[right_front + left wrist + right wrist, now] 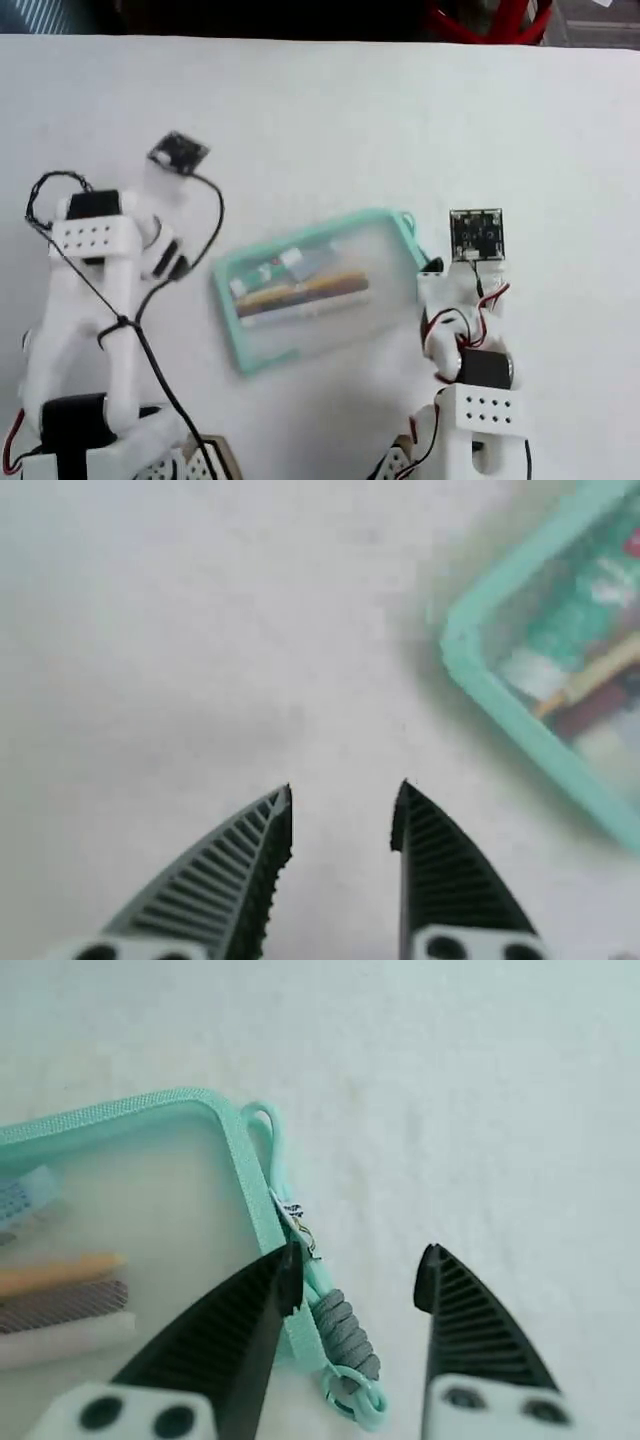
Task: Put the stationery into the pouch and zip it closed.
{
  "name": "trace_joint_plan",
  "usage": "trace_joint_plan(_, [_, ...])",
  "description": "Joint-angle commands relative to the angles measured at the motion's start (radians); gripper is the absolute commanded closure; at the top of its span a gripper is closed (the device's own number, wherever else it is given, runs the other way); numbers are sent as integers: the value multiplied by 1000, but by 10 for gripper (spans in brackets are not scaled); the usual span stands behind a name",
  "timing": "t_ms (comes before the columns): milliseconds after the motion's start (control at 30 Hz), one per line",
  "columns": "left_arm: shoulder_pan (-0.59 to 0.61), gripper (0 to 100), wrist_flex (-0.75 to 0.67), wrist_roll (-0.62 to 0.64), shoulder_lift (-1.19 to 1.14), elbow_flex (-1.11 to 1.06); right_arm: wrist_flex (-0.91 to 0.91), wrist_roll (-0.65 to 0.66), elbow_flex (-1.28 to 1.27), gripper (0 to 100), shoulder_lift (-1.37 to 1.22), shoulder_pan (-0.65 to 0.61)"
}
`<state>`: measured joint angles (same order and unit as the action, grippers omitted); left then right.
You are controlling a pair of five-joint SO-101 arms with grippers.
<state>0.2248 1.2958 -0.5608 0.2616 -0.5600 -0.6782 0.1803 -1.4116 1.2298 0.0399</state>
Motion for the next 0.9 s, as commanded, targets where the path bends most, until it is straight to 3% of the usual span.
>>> trace_joint_plan(0, [19,894,68,-104,36,-55,-2,9,3,820,1,-5])
trace_joint_plan(200, [-35,927,98,-262,35,-135,5,15,-12,821,8,-4])
trace_joint_plan(367, [-157,928,63,-127,38,-150,5,15,-12,821,2,-8])
trace_joint_plan(567, [-375,925,155,66,36,-43,5,17,-12,821,2,-2])
trace_joint_plan(767, [-661,925,157,150,10,-21,5,18,-11,820,8,-2])
trace_joint_plan(867, [-737,924,101,178,-101,-17,5,18,-11,820,8,-1])
